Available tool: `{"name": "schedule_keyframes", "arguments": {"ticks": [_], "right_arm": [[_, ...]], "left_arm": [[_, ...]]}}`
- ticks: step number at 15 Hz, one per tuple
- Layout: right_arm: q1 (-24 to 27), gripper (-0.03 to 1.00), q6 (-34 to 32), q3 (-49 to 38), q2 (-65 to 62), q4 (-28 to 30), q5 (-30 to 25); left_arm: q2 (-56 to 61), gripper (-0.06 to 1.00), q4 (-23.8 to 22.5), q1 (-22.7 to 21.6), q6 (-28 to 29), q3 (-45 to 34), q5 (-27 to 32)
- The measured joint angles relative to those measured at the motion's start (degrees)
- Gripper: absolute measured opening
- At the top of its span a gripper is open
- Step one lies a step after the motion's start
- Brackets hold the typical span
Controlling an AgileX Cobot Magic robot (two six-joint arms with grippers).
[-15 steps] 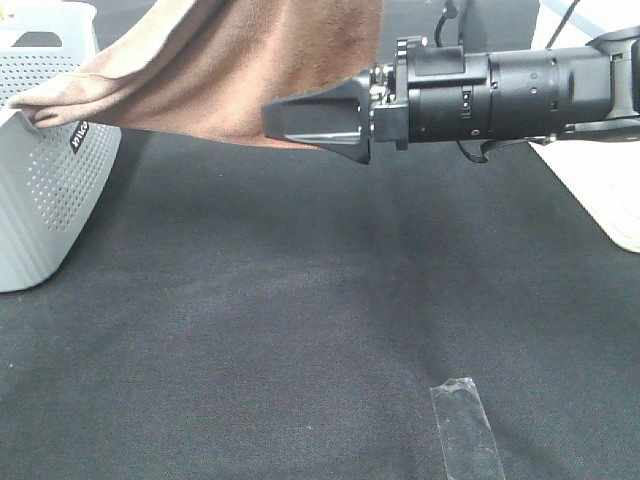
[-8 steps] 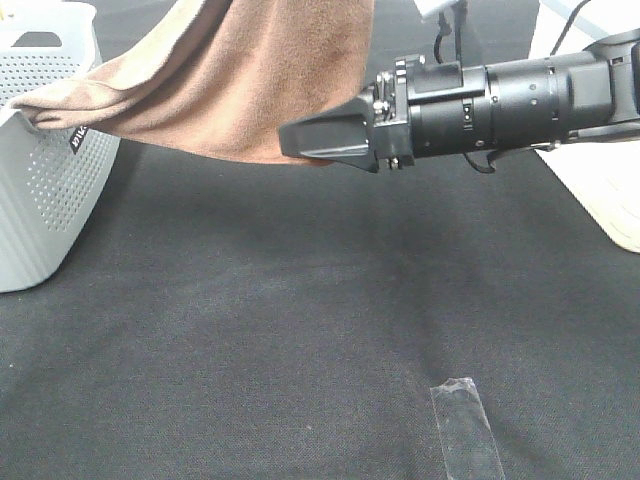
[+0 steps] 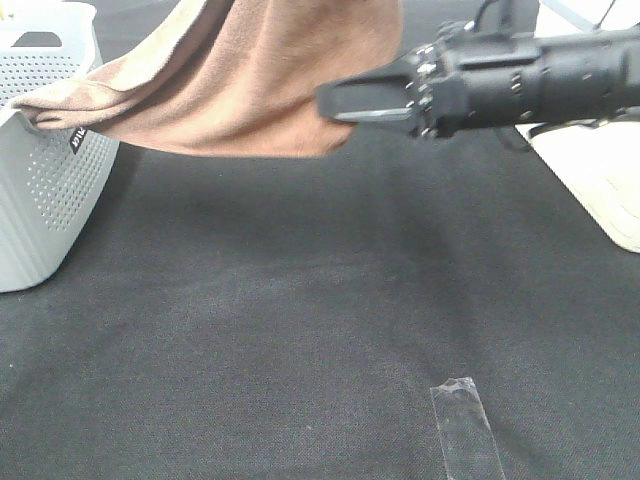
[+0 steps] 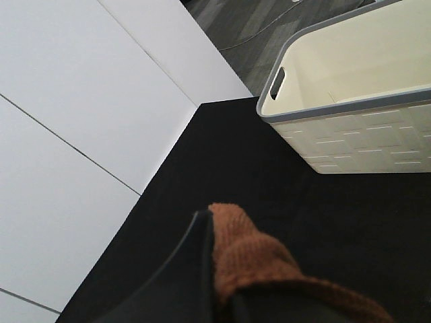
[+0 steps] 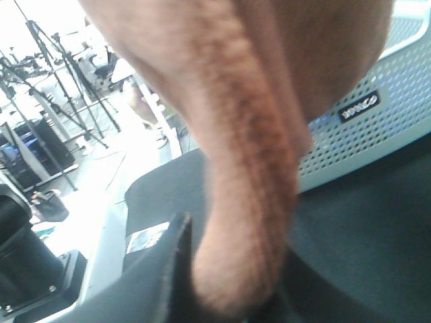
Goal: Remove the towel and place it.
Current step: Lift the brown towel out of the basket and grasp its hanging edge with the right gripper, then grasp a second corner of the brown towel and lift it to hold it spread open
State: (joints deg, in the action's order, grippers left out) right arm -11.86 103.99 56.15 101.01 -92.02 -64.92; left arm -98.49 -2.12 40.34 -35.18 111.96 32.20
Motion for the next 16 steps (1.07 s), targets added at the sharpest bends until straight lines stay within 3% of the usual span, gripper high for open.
{"name": "schedule_keyframes", "arguments": {"ticks": [3,7,10,12,13,16], "right_arm": [[0.5,0.03,-1.2,0.0,-0.2,1.8,0.3],[0.5,0.01,-4.1,0.0,-0.2,3.8,0.6],[0.5,0.01,-13.3,0.0,-0.7,3.6,4.3],[0.5,0.01,-20.0,0.1,-3.7,6.6,9.1],[0.5,0.01,-30.4,3.4,-8.7,17.1,12.4],[0.5,0.01,-53.2,15.5,-13.2,41.3,11.0]], "left_arm": [[0.0,0.00,-0.1,0.0,1.5,0.0,0.0],[0.0,0.00,-0.1,0.0,2.1,0.0,1.3],[0.0,0.00,-1.7,0.0,2.2,0.0,11.5],[0.0,0.00,-3.8,0.0,3.6,0.0,15.1],[0.0,0.00,-9.0,0.0,7.0,0.0,17.4],[0.0,0.00,-12.3,0.0,8.9,0.0,17.0]]}}
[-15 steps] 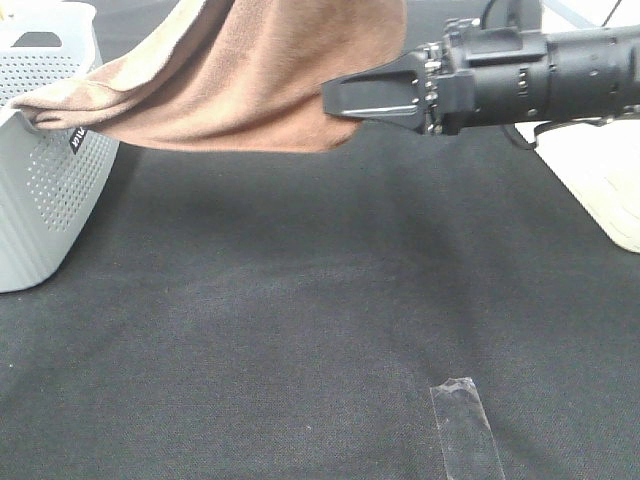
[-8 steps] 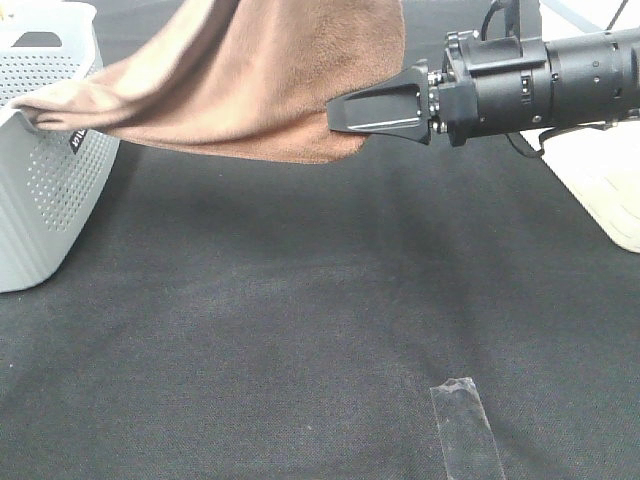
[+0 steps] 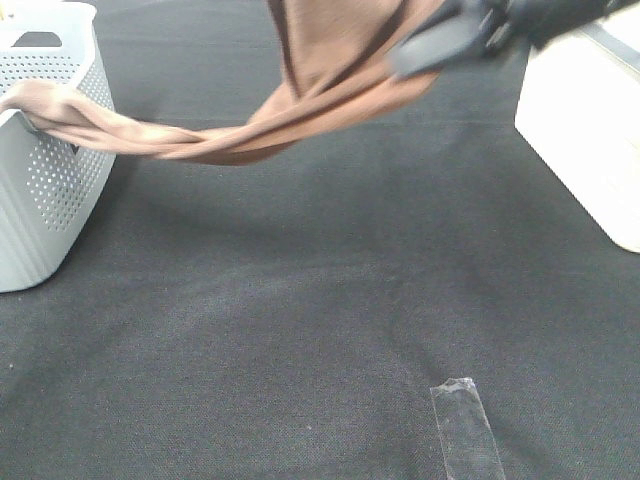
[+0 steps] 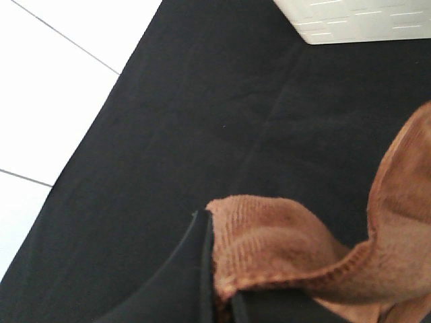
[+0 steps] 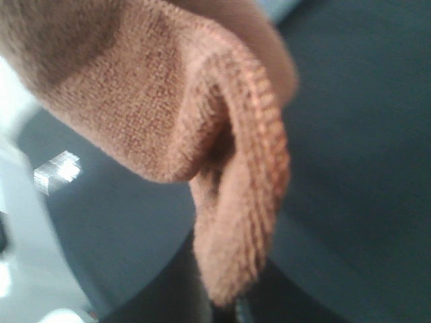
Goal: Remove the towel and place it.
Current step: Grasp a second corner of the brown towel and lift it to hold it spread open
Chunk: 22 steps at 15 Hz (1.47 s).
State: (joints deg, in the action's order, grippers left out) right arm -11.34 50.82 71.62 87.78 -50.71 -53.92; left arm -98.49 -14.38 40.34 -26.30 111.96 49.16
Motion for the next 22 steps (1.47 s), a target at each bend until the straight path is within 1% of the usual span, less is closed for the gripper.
{"name": "schedule_keyframes", "arguments": {"ticks": [1,2,3,5,6,7,8,9,10,11,13,14,16,18,20,22], "right_arm": [[0.0,0.01,-7.8,5.9,-0.2,9.5,-3.1],[0.0,0.01,-13.8,11.5,-0.2,16.3,-6.0],[0.0,0.01,-17.4,16.3,-0.2,22.3,-9.1],[0.0,0.01,-21.0,24.9,-0.2,31.9,-13.6],[0.0,0.01,-21.7,28.2,-0.2,35.4,-14.4],[0.0,0.01,-21.8,29.3,-0.2,36.6,-14.6],[0.0,0.01,-21.8,32.2,-0.2,40.2,-13.3],[0.0,0.01,-21.8,32.9,-0.2,41.4,-12.1],[0.0,0.01,-21.8,34.6,-0.2,43.7,-7.1],[0.0,0.01,-21.8,34.9,-0.2,44.0,-4.8],[0.0,0.01,-21.8,36.3,-0.2,44.4,5.2],[0.0,0.01,-21.7,36.7,-0.2,44.0,10.3],[0.0,0.01,-20.1,37.0,-0.2,41.9,19.4],[0.0,0.01,-14.6,37.0,-0.1,37.1,24.9],[0.0,0.01,-6.6,37.1,1.3,31.3,30.4],[0.0,0.01,-2.2,37.1,3.8,27.4,34.7]], "left_arm": [[0.0,0.00,-0.2,0.0,0.3,0.0,-1.4],[0.0,0.00,-0.6,0.0,0.5,0.0,-3.7],[0.0,0.00,-1.1,-0.4,0.9,0.0,-5.8],[0.0,0.00,-1.3,-2.3,2.7,0.0,-10.1],[0.0,0.00,-1.3,-3.9,4.0,0.0,-12.8],[0.0,0.00,-1.3,-4.6,4.4,0.0,-14.2],[0.0,0.00,-1.4,-6.7,5.4,0.0,-19.0],[0.0,0.00,-1.4,-7.3,5.6,0.0,-20.7],[0.0,0.00,-1.4,-8.5,5.8,0.0,-25.3],[0.0,0.00,-1.4,-8.9,5.8,0.0,-27.0],[0.0,0.00,-1.4,-10.1,5.8,0.0,-33.9],[0.0,0.00,-1.4,-10.9,5.8,0.0,-38.3],[0.0,0.00,-1.4,-12.8,5.8,0.0,-45.7],[-0.1,0.00,-1.2,-14.6,5.8,0.0,-50.7],[-0.9,0.00,-0.7,-15.6,5.8,0.0,-55.0],[-2.1,0.00,-0.3,-16.4,5.8,0.0,-58.6]]}}
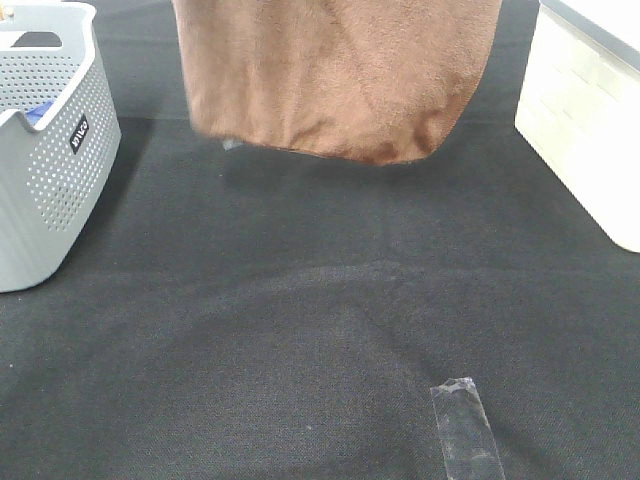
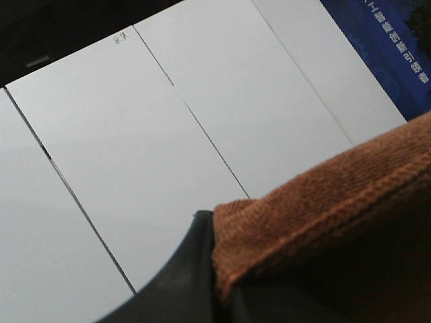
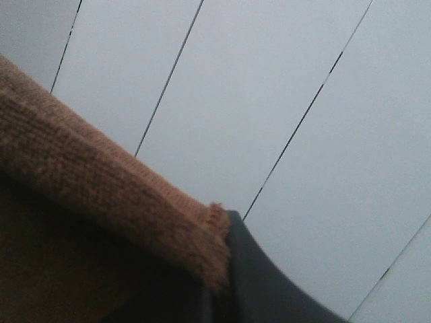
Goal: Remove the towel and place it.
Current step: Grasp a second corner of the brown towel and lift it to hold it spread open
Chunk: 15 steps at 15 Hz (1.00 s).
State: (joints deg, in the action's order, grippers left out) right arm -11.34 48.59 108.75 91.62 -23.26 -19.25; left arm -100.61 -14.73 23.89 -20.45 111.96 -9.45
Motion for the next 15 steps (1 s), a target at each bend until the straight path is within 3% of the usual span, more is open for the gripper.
{"name": "schedule_keyframes", "arguments": {"ticks": [1,4,8,11,15], "right_arm": [[0.0,0.01,1.3,0.0,2.4,-2.3,4.5],[-1.0,0.01,1.7,0.5,5.1,-4.5,9.7],[-3.0,0.01,3.2,8.7,12.5,-4.6,11.9],[-3.4,0.01,3.2,15.8,19.1,-4.9,11.9],[-3.4,0.01,3.2,18.5,23.0,-5.0,12.0]], "left_arm": [[-1.8,0.00,0.3,-1.7,0.2,0.0,-4.8],[-5.5,0.00,0.6,-4.2,3.3,0.0,-10.1],[-13.3,0.00,2.8,-6.6,4.6,4.4,-15.6],[-20.7,0.00,3.2,-7.4,6.1,15.0,-14.6],[-30.1,0.00,2.3,-7.6,7.2,32.0,-5.2]]}}
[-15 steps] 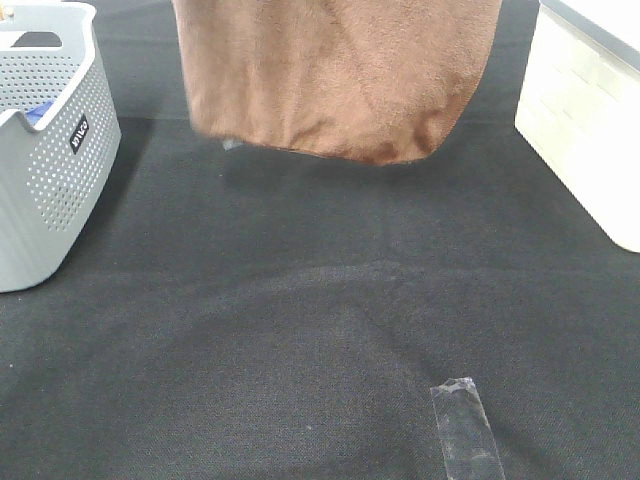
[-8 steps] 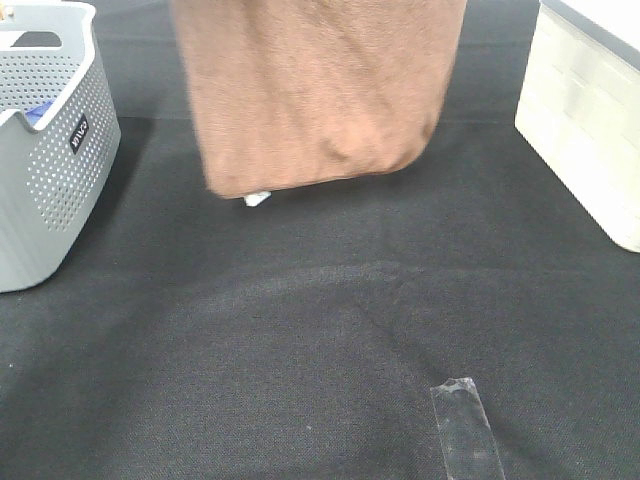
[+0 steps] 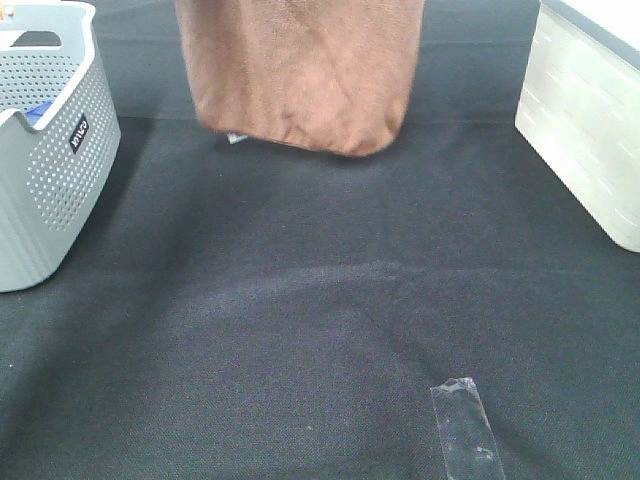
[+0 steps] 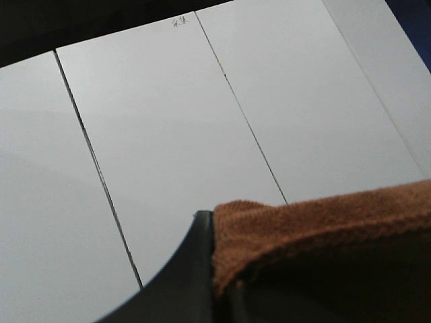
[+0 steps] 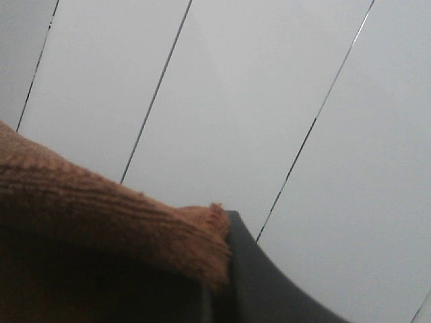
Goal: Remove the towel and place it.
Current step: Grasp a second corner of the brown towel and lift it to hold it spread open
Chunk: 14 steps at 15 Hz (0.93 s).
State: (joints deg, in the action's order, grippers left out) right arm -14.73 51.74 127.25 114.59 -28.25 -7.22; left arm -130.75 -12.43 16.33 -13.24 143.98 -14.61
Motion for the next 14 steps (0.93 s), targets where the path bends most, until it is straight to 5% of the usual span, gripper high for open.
{"name": "schedule_keyframes", "arguments": {"ticks": [4,7,11,14], "right_arm": [[0.0,0.01,0.0,0.3,0.3,-0.1,-0.7],[0.0,0.01,-3.1,0.3,0.3,1.0,-11.3],[0.0,0.01,-28.4,0.3,0.1,17.9,-31.5],[-0.1,0.01,-40.7,0.3,-2.0,22.6,-47.5]], "left_arm": [[-1.4,0.00,-0.2,0.0,0.0,2.3,10.2],[-1.4,0.00,1.7,0.0,0.0,2.5,33.6],[1.0,0.00,7.9,0.0,-3.7,2.5,67.8],[4.2,0.00,10.6,0.3,-4.5,2.5,82.0]]}}
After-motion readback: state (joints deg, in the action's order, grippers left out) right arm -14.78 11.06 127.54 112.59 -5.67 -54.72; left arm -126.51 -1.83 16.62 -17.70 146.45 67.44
